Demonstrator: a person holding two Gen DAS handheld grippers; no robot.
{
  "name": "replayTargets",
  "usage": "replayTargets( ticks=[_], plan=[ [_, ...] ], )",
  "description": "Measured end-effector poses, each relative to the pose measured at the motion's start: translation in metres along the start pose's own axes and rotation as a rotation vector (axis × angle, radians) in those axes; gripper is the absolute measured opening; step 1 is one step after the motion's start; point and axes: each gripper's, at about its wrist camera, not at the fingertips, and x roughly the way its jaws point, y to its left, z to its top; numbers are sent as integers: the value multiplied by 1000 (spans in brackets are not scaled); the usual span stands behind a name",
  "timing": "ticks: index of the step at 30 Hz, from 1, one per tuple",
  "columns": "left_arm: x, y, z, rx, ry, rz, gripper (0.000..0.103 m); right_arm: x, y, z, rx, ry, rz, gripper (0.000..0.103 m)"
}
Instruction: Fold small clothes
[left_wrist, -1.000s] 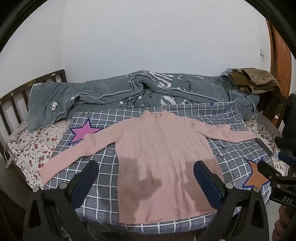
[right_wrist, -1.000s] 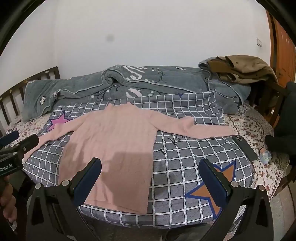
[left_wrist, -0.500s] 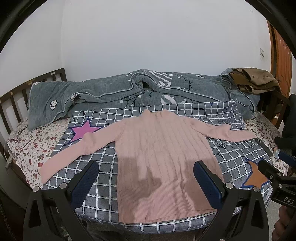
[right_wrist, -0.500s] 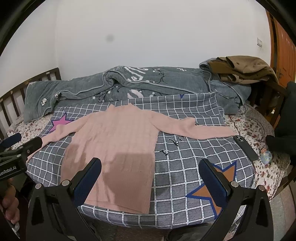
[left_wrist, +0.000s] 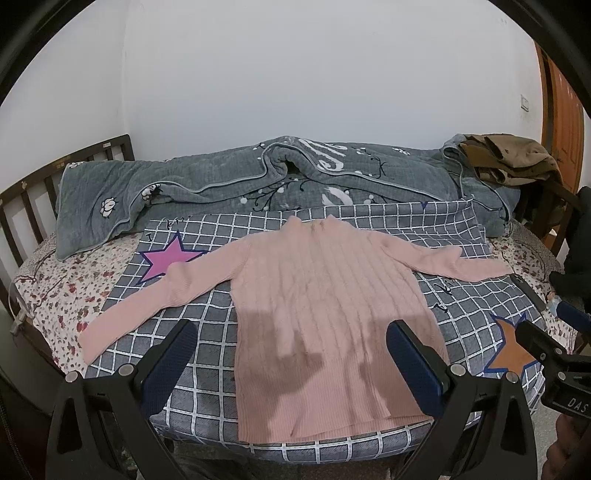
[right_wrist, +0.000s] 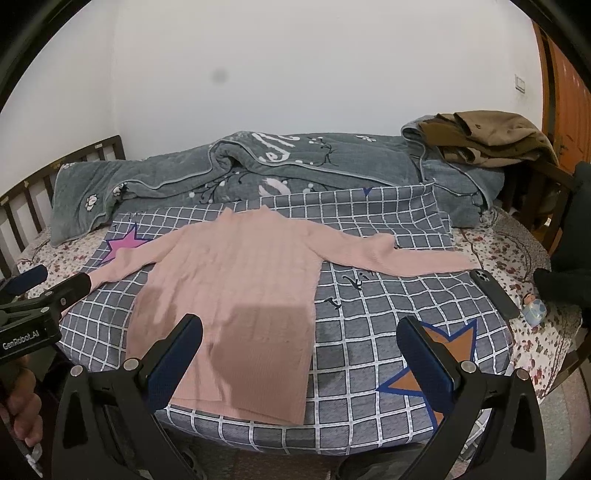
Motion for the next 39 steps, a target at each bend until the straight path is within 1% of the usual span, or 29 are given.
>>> replayTargets(
  ticks=[15, 39],
  plan=[
    [0, 1, 0, 1, 3, 2, 103, -2, 3, -2, 11, -3, 14, 103],
    [-8, 17, 6, -14, 2, 3, 103, -10, 5, -3, 10, -23, 26, 103]
  ],
)
